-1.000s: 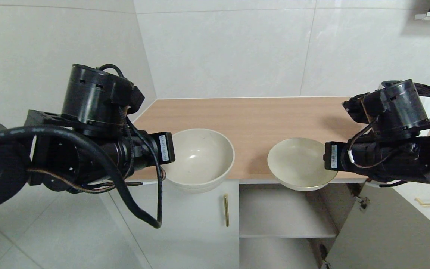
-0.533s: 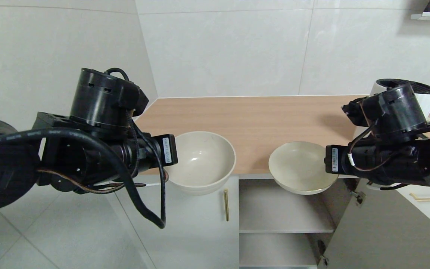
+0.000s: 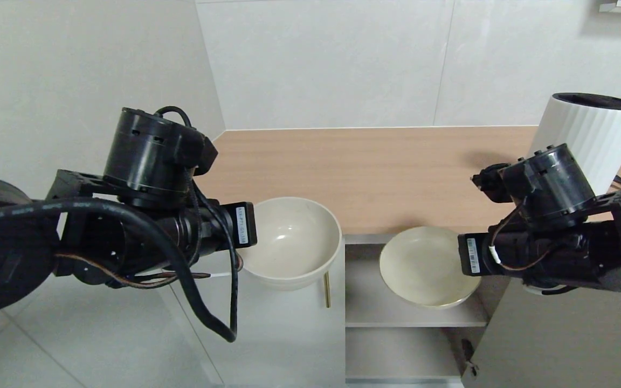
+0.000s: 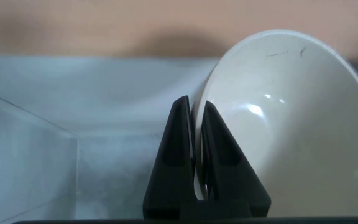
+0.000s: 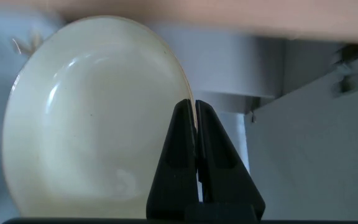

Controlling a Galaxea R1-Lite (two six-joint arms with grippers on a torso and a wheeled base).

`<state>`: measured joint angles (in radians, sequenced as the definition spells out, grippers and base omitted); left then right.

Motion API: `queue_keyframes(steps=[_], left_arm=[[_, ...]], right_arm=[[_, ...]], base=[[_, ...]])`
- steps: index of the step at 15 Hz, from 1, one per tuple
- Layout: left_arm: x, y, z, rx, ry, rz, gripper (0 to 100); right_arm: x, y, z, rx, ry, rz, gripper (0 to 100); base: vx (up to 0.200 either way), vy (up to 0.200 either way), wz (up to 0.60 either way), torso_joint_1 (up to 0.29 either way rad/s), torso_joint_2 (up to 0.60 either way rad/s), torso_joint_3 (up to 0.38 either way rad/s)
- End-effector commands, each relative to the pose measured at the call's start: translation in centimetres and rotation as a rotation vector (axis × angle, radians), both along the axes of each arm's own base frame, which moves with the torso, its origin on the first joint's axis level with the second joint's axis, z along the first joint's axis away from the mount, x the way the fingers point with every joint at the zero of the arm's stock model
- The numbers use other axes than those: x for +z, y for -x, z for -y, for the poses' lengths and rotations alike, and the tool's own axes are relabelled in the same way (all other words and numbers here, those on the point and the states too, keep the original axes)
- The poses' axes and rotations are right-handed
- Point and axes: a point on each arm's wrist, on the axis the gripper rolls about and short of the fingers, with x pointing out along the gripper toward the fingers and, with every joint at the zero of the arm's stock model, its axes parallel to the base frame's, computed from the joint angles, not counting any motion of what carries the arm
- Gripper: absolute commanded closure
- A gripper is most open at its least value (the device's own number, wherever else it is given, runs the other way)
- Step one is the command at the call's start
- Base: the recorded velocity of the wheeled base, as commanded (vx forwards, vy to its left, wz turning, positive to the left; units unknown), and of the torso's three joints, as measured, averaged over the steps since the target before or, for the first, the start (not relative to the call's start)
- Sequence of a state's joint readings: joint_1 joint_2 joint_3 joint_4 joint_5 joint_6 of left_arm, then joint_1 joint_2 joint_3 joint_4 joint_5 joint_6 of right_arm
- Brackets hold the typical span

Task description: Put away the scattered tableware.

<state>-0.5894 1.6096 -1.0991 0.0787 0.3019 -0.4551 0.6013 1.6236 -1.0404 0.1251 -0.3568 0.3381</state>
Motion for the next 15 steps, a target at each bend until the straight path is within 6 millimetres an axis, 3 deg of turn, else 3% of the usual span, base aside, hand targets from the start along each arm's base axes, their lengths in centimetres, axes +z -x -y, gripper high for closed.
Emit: queue_keyframes(steps=[1, 8, 15], left_arm=[[-0.3, 0.1, 0.2, -0.008, -0.005, -0.008, 100], [-0.3, 0.2, 0.2, -0.009, -0.006, -0.007, 100], [-0.2, 0.2, 0.2, -0.009, -0.005, -0.006, 100]], right_arm=[[-0.6, 0.2, -0.3, 0.016, 0.017, -0.016, 100], [-1.9, -0.5, -0.8, 0.018, 0.041, -0.053, 100], [-2.7, -0.7, -1.4, 0.026, 0.057, -0.076, 100]], base=[[0.0, 0.0, 0.0, -0.159, 0.48, 0.315], [0.0, 0.0, 0.0, -0.131, 0.46, 0.331], [0.0, 0.0, 0.0, -0.046, 0.36, 0.311]])
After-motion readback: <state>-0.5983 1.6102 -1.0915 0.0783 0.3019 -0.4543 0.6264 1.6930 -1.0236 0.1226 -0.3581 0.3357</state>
